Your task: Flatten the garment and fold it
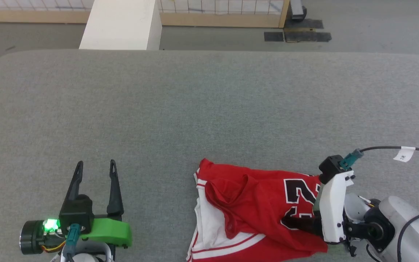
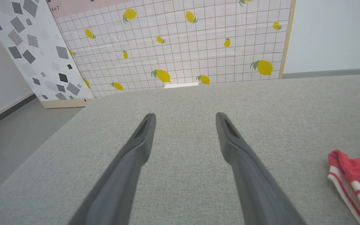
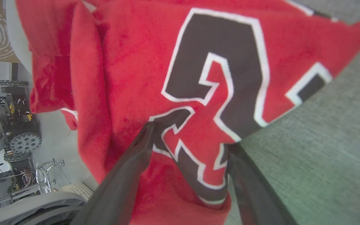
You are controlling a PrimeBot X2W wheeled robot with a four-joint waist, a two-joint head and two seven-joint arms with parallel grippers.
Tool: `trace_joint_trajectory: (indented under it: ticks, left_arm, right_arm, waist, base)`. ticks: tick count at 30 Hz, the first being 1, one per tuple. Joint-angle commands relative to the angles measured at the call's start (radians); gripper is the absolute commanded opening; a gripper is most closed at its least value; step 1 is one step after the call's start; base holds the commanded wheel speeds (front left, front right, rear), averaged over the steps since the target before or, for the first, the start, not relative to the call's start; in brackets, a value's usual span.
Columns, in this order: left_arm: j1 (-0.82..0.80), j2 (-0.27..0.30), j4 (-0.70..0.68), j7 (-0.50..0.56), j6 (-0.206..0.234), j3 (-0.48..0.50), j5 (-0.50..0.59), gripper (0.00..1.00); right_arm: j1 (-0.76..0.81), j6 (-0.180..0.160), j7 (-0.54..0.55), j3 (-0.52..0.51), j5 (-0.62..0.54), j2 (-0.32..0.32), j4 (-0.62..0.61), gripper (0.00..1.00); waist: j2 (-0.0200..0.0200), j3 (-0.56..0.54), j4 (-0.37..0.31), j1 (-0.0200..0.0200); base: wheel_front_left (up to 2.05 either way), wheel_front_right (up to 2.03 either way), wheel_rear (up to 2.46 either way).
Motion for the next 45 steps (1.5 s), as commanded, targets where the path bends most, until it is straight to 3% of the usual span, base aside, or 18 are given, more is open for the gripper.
trace_joint_trajectory:
  ticks: [1, 3, 4, 5, 12, 18, 24, 31, 38, 45]
  left_arm:
    - [-0.018, -0.005, 0.003, -0.004, -0.004, 0.000, 0.009, 1.00]
    - [-0.020, -0.006, 0.004, -0.004, -0.004, 0.000, 0.009, 1.00]
    - [-0.021, -0.006, 0.004, -0.004, -0.004, 0.000, 0.009, 1.00]
    - [-0.022, -0.007, 0.005, -0.004, -0.004, 0.000, 0.009, 1.00]
    - [-0.012, -0.009, 0.015, -0.004, -0.002, 0.002, 0.008, 1.00]
    - [0.015, -0.008, 0.012, -0.004, 0.005, 0.013, 0.007, 1.00]
    - [0.033, -0.008, -0.011, -0.004, 0.014, 0.030, 0.004, 1.00]
    - [0.028, -0.002, -0.047, -0.004, 0.023, 0.048, 0.008, 1.00]
    - [0.003, 0.040, -0.084, -0.004, 0.018, 0.060, 0.026, 1.00]
    - [-0.064, 0.091, -0.101, -0.004, 0.003, 0.040, 0.053, 1.00]
  right_arm:
    - [-0.005, -0.002, -0.009, 0.028, 0.015, 0.015, 0.018, 1.00]
    - [-0.015, -0.002, -0.019, 0.050, 0.026, 0.011, 0.025, 0.96]
    - [-0.021, -0.002, -0.024, 0.061, 0.029, 0.008, 0.026, 0.30]
    - [-0.028, -0.002, -0.036, 0.069, 0.033, 0.005, 0.027, 0.00]
    - [-0.073, -0.002, -0.113, 0.139, 0.037, -0.044, 0.007, 0.00]
    - [-0.136, -0.002, -0.201, 0.220, -0.010, -0.107, -0.085, 0.00]
    - [-0.239, -0.002, -0.247, 0.300, -0.095, -0.205, -0.182, 0.00]
    - [-0.352, -0.002, -0.277, 0.330, -0.176, -0.323, -0.245, 0.00]
    - [-0.419, -0.002, -0.328, 0.300, -0.209, -0.383, -0.201, 0.00]
    - [-0.481, -0.002, -0.407, 0.259, -0.281, -0.393, -0.030, 0.00]
  waist:
    - [0.0000, 0.013, 0.012, 0.0000]
    - [0.0000, 0.016, 0.014, 0.0000]
    - [0.0000, 0.017, 0.014, 0.0000]
    - [0.0000, 0.018, 0.014, 0.0000]
    - [0.0000, -0.003, 0.008, 0.0000]
    - [0.0000, -0.033, -0.029, 0.0000]
    - [0.0000, -0.027, -0.109, 0.0000]
    - [0.0000, 0.049, -0.249, 0.0000]
    - [0.0000, 0.152, -0.375, 0.0000]
    - [0.0000, 0.254, -0.418, 0.0000]
  base:
    - [0.00, 0.00, 0.00]
    - [0.00, 0.00, 0.00]
    - [0.00, 0.00, 0.00]
    - [0.00, 0.00, 0.00]
    - [0.00, 0.00, 0.00]
    - [0.00, 0.00, 0.00]
    - [0.00, 0.00, 0.00]
    - [0.00, 0.00, 0.00]
    - [0.00, 0.00, 0.00]
    - [0.00, 0.00, 0.00]
